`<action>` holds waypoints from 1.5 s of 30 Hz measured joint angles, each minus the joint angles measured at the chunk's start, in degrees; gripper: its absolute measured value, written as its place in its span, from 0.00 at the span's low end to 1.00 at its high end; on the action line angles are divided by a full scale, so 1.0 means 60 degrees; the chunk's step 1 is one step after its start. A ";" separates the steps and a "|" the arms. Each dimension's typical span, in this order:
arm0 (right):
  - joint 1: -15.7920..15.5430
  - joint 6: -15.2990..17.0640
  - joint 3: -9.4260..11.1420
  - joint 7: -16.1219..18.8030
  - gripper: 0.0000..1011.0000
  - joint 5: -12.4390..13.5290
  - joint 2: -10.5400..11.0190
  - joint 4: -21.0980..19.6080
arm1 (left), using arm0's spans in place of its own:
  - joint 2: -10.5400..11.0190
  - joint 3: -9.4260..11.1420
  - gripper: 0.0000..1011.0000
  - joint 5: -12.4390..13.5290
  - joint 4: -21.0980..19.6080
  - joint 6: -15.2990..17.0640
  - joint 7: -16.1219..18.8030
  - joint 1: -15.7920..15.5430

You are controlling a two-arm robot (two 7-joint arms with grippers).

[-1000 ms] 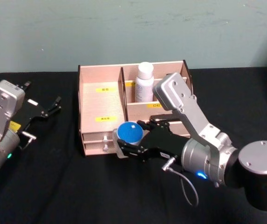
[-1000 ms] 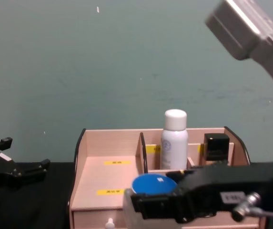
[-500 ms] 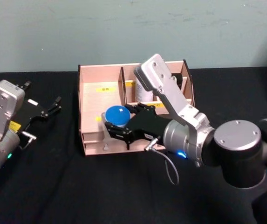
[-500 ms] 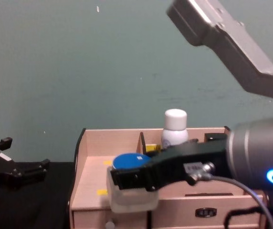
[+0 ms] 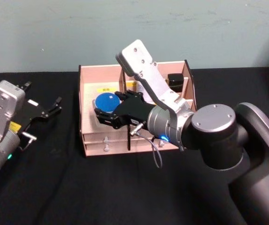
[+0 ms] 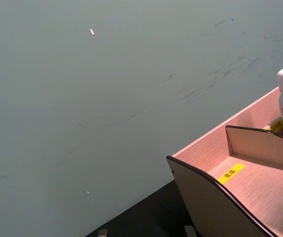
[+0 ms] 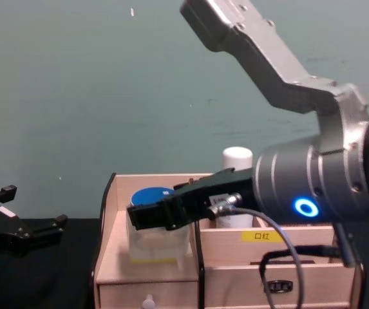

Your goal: Pick up the facial cleanser and watermelon frost from the table and place them into the tiered storage box.

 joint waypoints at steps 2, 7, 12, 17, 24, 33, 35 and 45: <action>0.0094 -0.0016 0.0002 -0.0017 0.72 -0.0052 -0.0082 0.0164 | 0.0000 -0.0001 0.99 0.0000 0.0000 0.0000 0.0000 0.0000; 0.0352 -0.0070 0.0027 -0.0034 0.72 -0.0186 -0.0326 0.0636 | 0.0000 -0.0001 0.99 0.0000 0.0000 0.0000 0.0000 0.0000; 0.0493 -0.0112 0.0081 -0.0030 0.72 -0.0271 -0.0499 0.0968 | 0.0000 0.0000 0.99 0.0000 0.0000 0.0000 0.0000 0.0000; 0.0574 -0.0152 0.0126 -0.0059 0.72 -0.0392 -0.0620 0.1175 | 0.0000 0.0000 0.99 0.0000 0.0000 0.0000 0.0000 0.0000; 0.0582 -0.0203 0.0172 -0.0071 0.72 -0.0523 -0.0744 0.1252 | 0.0000 0.0000 0.99 0.0000 0.0000 0.0000 0.0000 -0.0001; 0.0541 -0.0217 0.0217 -0.0055 0.72 -0.0649 -0.0875 0.1411 | 0.0000 0.0000 0.99 0.0000 0.0000 0.0000 0.0000 0.0000; 0.0532 -0.0217 0.0239 -0.0048 0.72 -0.0674 -0.0895 0.1460 | 0.0000 0.0000 0.99 0.0000 0.0000 0.0000 0.0000 0.0000; 0.0523 -0.0258 0.0291 0.0003 0.72 -0.0719 -0.0954 0.1585 | 0.0000 0.0000 0.99 0.0000 0.0000 0.0000 0.0000 0.0000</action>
